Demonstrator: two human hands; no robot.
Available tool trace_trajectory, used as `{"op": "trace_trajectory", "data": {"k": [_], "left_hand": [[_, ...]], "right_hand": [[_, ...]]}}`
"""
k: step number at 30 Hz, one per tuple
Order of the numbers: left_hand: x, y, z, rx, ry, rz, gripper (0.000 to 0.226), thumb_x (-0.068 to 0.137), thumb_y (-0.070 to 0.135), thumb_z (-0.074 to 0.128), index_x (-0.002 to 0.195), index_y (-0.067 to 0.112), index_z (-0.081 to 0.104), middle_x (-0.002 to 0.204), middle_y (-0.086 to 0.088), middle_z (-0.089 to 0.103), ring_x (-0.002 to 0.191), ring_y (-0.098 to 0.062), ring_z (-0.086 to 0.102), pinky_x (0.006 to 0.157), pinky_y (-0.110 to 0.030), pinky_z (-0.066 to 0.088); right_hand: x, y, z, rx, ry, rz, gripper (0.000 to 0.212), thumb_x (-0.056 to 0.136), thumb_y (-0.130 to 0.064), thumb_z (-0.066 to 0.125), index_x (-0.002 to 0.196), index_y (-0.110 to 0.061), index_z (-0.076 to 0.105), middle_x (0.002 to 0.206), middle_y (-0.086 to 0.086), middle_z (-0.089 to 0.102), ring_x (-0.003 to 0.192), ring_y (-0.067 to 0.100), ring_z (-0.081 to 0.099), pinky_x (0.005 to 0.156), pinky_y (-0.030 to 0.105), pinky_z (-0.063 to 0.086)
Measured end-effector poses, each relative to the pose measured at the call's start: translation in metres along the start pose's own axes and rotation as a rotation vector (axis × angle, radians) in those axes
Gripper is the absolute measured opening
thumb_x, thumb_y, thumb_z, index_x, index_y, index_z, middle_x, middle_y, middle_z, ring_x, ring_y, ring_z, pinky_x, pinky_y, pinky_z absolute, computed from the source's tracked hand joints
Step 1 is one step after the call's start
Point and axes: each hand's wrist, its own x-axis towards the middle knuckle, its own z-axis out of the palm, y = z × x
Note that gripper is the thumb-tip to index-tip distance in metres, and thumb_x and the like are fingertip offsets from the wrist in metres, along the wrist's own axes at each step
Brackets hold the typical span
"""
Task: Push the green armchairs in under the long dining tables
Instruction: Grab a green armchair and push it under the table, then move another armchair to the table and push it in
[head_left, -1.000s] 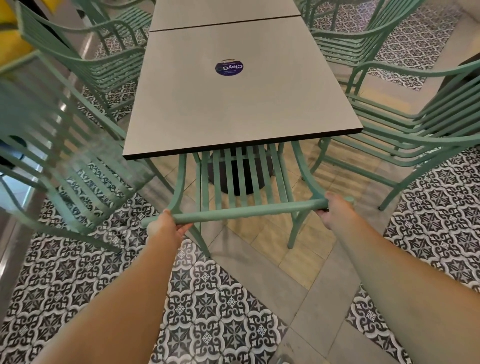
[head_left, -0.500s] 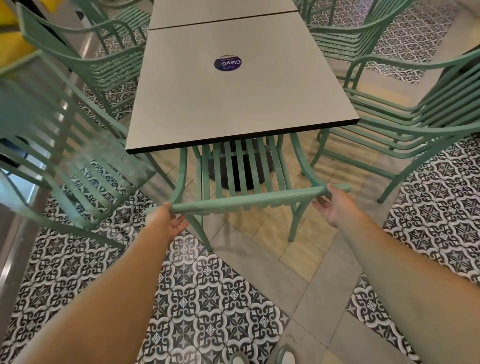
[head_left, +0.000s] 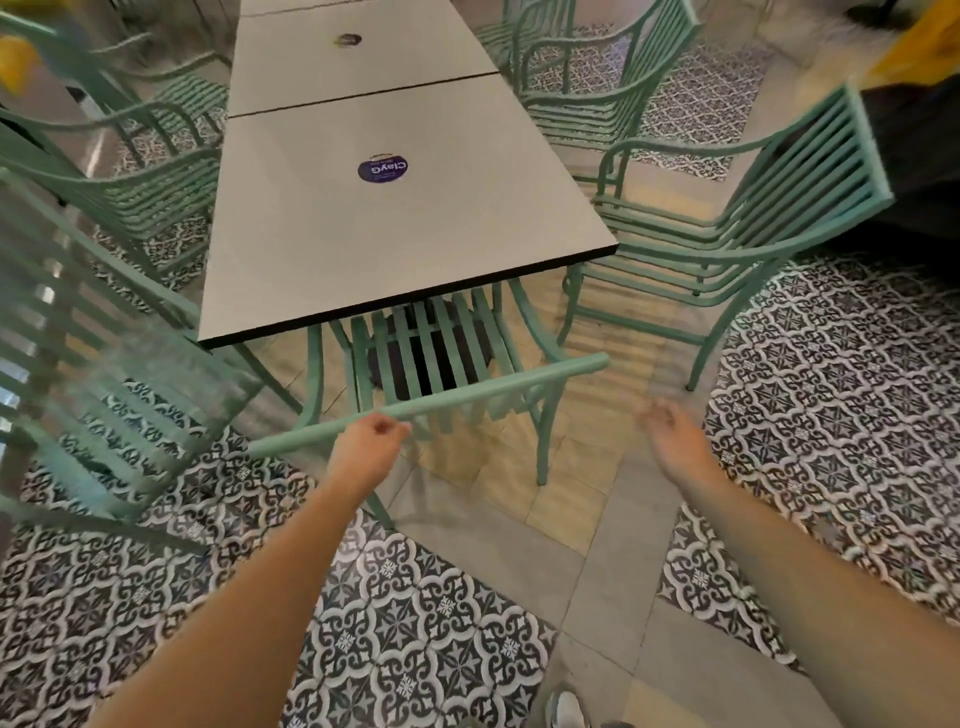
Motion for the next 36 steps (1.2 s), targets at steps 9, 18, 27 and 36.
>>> {"op": "trace_trajectory", "data": {"k": [9,18,27,36], "left_hand": [[-0.012,0.163,0.111,0.719,0.003,0.593,0.043,0.095,0.041,0.052,0.133,0.021,0.055,0.126,-0.004,0.058,0.105,-0.023,0.06,0.089,-0.041,0.051],[-0.018,0.351,0.261,0.888,-0.066,0.898,0.047,0.095,0.043,0.046,0.136,0.022,0.05,0.13,-0.004,0.055,0.116,-0.028,0.054,0.093,-0.04,0.046],[0.032,0.517,0.395,0.89,-0.024,0.961,0.046,0.093,0.043,0.048,0.134,0.02,0.052,0.129,-0.006,0.057,0.119,-0.029,0.053,0.098,-0.043,0.04],[0.118,0.645,0.499,0.91,-0.085,0.918,0.05,0.092,0.049,0.048,0.131,0.019,0.052,0.13,-0.009,0.054,0.123,-0.03,0.049,0.102,-0.044,0.037]], "right_hand": [[0.018,0.053,-0.175,-0.611,0.095,-0.225,0.056,0.094,-0.037,0.054,0.143,-0.014,0.038,0.141,0.012,0.047,0.124,0.029,0.047,0.107,0.041,0.035],[0.089,0.065,-0.346,-0.73,0.219,-0.323,0.063,0.095,-0.042,0.05,0.15,-0.024,0.026,0.154,0.002,0.031,0.14,0.023,0.03,0.115,0.038,0.024],[0.225,0.051,-0.464,-0.818,0.275,-0.407,0.066,0.094,-0.042,0.052,0.15,-0.02,0.026,0.153,0.006,0.029,0.14,0.028,0.028,0.115,0.038,0.023],[0.358,0.032,-0.554,-0.863,0.245,-0.395,0.068,0.096,-0.041,0.049,0.153,-0.02,0.017,0.159,0.007,0.018,0.146,0.025,0.015,0.117,0.032,0.01]]}}
